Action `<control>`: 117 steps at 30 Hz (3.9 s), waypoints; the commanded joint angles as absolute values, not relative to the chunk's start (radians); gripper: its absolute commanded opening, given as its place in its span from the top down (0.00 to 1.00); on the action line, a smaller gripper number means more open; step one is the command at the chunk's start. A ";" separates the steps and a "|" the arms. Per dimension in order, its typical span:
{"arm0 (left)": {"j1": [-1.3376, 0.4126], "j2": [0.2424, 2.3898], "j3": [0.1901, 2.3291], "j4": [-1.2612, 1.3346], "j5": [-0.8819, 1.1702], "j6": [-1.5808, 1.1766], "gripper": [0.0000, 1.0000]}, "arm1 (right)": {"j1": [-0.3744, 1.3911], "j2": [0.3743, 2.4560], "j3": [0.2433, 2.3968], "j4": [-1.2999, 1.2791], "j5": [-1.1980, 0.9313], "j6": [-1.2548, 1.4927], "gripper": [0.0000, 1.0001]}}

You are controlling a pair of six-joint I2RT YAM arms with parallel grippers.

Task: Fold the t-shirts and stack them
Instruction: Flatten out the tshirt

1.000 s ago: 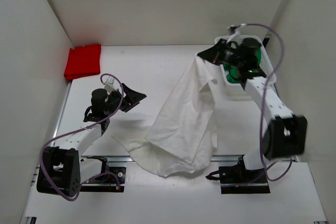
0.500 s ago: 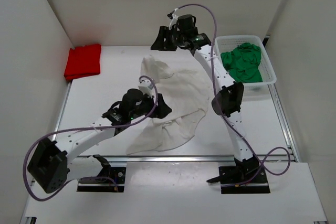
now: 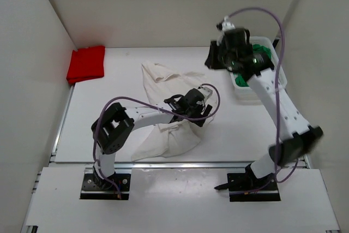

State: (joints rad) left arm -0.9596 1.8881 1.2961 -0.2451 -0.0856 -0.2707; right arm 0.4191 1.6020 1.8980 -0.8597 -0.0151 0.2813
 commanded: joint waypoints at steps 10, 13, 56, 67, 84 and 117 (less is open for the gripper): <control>-0.974 2.042 1.478 -0.284 -0.210 -0.055 0.19 | 0.158 0.891 0.588 -0.115 -0.511 0.544 0.81; -0.985 2.075 1.520 -0.302 -0.231 -0.043 0.24 | 0.190 0.853 0.485 -0.069 -0.509 0.577 0.81; 0.071 1.085 0.710 -0.148 0.003 -0.605 0.82 | 0.256 1.501 0.529 0.301 -0.259 0.718 0.65; 0.028 0.986 0.614 -0.192 -0.173 -0.574 0.65 | 0.092 1.758 1.159 0.065 -0.287 0.588 0.92; 0.107 1.045 0.374 -0.105 -0.054 -0.758 0.52 | 0.448 1.207 0.553 0.193 -0.336 0.594 0.77; 0.029 1.183 0.540 0.064 -0.071 -0.739 1.00 | 0.423 1.365 0.412 0.225 -0.262 0.680 0.65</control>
